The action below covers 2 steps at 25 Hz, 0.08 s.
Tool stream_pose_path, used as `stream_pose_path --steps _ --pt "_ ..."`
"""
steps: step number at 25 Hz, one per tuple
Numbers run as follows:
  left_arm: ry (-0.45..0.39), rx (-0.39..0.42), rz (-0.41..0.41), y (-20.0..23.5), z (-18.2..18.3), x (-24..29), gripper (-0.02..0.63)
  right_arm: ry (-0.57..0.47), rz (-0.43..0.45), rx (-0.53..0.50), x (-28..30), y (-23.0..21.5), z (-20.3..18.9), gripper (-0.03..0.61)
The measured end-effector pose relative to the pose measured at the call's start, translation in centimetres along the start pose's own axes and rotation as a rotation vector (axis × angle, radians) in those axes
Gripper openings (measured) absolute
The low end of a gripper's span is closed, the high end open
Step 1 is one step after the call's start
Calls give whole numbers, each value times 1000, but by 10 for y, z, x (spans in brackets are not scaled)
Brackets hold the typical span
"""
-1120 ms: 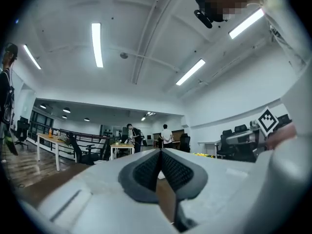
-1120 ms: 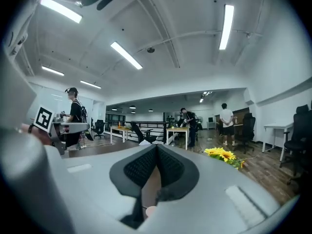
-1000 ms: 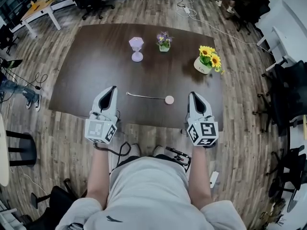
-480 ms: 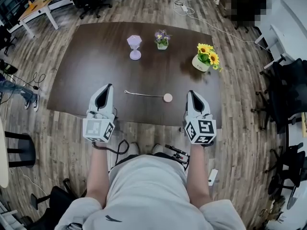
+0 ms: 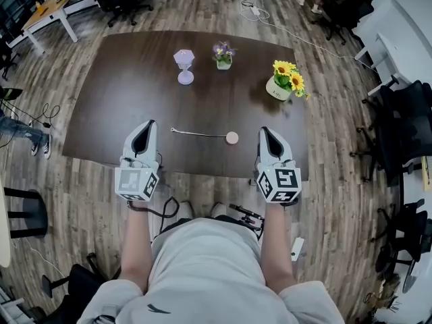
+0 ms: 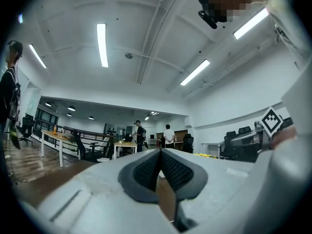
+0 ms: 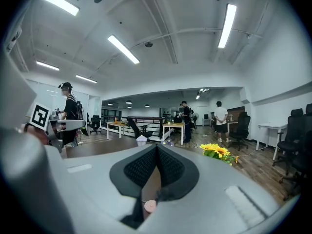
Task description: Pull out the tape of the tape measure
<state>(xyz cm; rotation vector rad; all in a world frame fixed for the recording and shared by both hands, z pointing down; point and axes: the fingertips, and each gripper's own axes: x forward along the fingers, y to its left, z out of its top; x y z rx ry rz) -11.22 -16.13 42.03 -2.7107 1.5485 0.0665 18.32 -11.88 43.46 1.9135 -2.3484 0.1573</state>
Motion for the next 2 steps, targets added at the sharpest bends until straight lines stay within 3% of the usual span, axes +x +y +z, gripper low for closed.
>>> stream_pose_path --steps 2 --pt "12 1 -4 -2 -4 -1 6 3 -1 4 -2 0 -2 -3"
